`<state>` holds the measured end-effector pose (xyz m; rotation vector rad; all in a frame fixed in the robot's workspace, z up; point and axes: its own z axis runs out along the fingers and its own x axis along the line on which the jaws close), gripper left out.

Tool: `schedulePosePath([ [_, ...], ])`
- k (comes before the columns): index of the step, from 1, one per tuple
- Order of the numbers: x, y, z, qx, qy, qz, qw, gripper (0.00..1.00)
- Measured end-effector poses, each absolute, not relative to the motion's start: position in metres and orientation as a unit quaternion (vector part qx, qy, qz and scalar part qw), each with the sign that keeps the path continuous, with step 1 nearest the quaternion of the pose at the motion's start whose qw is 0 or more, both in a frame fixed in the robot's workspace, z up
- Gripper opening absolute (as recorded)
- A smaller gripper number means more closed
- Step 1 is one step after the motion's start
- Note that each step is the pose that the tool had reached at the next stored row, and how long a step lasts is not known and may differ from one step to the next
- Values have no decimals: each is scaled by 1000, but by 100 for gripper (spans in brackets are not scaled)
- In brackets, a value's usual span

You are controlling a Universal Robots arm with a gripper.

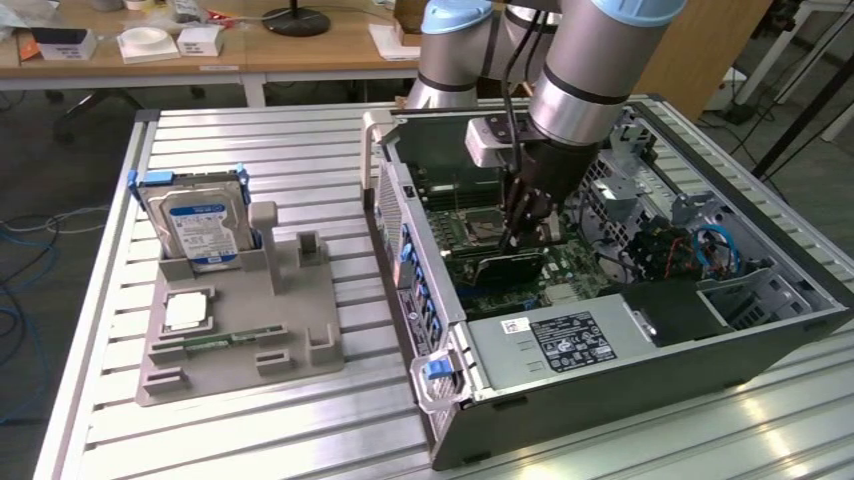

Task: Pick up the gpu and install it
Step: 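Press down on the gpu until it lock into place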

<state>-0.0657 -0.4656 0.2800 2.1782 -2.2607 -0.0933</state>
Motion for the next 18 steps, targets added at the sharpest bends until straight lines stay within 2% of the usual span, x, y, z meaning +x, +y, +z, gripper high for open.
schedulePosePath([
  [18, -71, -462, 266, 693, -720, -30, 0, 11],
])
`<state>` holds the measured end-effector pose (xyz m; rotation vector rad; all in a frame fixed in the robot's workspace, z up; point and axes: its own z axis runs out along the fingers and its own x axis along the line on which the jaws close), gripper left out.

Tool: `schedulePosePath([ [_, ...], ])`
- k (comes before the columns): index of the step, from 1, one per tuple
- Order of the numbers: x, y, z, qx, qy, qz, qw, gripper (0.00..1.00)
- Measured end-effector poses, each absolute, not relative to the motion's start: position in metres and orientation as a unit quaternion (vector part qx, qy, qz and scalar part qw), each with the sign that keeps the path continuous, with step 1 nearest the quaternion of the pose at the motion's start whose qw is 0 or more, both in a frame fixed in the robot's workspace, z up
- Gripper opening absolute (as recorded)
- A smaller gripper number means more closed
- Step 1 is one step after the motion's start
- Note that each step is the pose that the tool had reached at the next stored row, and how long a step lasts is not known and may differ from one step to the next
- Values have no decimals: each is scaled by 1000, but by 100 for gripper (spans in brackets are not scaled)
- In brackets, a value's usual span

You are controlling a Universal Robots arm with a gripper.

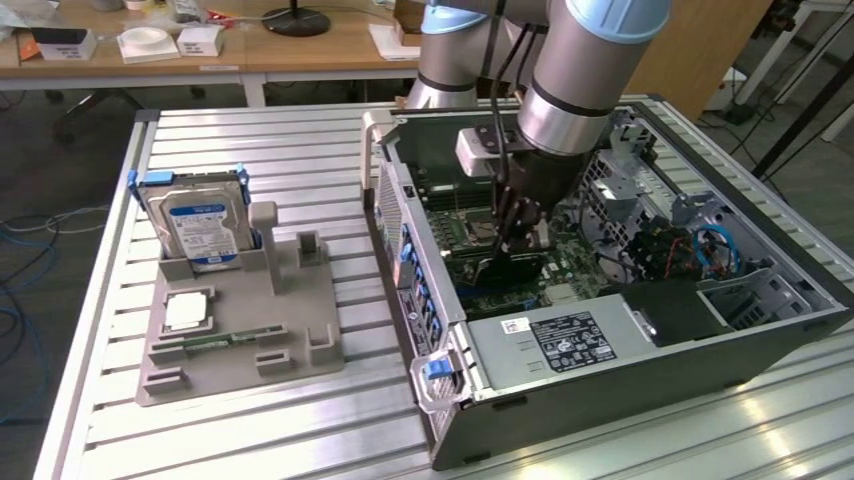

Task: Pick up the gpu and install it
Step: 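Press down on the gpu until it lock into place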

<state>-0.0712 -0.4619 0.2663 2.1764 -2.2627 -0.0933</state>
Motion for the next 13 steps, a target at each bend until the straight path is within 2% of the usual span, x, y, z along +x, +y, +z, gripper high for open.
schedulePosePath([
  [10, -71, -462, 262, 693, -720, -30, 1, 11],
  [13, -71, -462, 273, 693, -720, -30, 0, 11],
])
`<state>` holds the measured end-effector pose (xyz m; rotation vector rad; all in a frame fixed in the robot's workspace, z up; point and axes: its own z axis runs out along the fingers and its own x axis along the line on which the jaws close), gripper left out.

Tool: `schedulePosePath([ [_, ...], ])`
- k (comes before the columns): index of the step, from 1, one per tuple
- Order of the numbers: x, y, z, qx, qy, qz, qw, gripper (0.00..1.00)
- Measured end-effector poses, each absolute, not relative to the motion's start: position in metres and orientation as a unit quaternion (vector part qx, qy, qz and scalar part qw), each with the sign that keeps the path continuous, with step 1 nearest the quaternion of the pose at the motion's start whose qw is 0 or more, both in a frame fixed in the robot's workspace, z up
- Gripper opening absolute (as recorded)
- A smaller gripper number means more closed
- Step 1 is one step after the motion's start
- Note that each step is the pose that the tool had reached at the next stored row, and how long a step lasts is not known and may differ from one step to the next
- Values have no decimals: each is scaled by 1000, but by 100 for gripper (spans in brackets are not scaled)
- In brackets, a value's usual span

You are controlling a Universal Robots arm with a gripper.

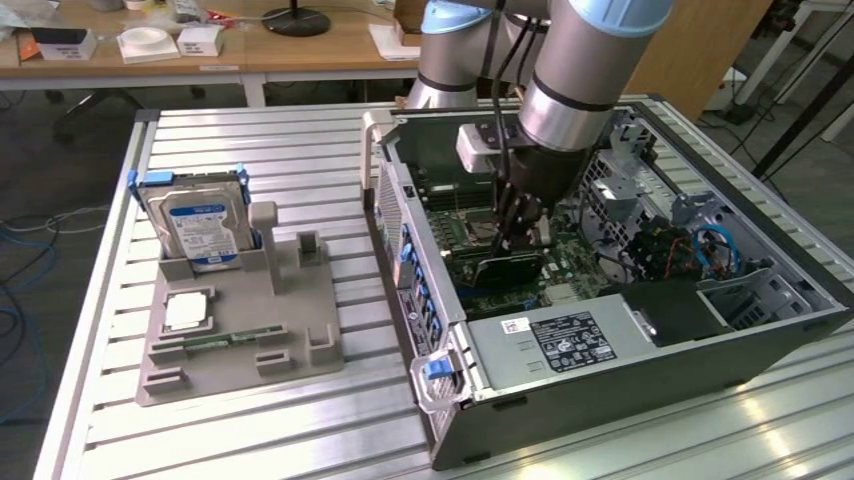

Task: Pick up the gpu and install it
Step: 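Press down on the gpu until it lock into place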

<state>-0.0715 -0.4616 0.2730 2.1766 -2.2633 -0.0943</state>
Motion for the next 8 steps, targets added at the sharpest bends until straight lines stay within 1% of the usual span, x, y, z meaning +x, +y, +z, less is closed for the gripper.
schedulePosePath([
  [3, -73, -462, 283, 693, -720, -30, 0, 11],
  [8, -91, -462, 284, 693, -720, -30, 0, 11],
])
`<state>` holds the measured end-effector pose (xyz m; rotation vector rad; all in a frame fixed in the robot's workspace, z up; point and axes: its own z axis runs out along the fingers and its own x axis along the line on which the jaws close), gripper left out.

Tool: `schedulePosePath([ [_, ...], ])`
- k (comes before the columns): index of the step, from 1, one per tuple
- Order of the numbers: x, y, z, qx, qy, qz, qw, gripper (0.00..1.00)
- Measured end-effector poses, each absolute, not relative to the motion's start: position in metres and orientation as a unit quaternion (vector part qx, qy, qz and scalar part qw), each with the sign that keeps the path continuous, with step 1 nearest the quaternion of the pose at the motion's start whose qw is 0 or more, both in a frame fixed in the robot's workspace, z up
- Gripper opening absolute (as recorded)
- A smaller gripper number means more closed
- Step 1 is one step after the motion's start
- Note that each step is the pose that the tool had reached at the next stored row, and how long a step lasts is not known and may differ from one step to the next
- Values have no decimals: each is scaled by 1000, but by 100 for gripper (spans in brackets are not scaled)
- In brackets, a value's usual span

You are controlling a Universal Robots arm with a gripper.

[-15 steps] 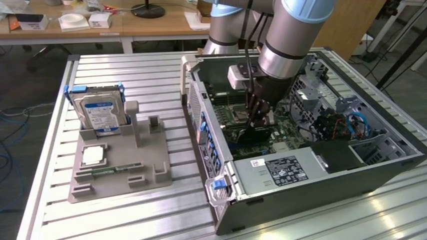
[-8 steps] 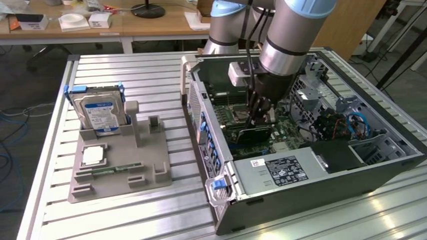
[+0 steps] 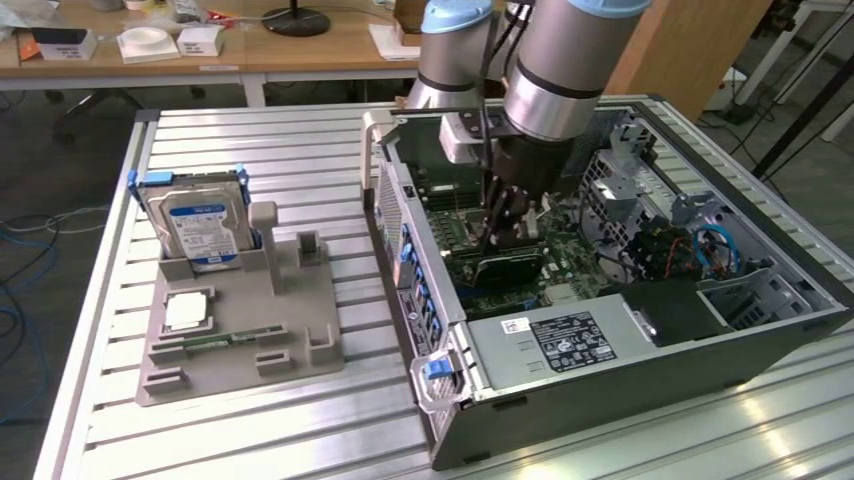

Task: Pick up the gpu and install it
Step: 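Press down on the gpu until it lock into place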

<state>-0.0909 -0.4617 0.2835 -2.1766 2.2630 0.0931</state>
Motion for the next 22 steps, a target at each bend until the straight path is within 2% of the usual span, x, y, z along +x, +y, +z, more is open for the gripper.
schedulePosePath([
  [22, -142, -460, 292, -692, 721, 29, 1, 11],
])
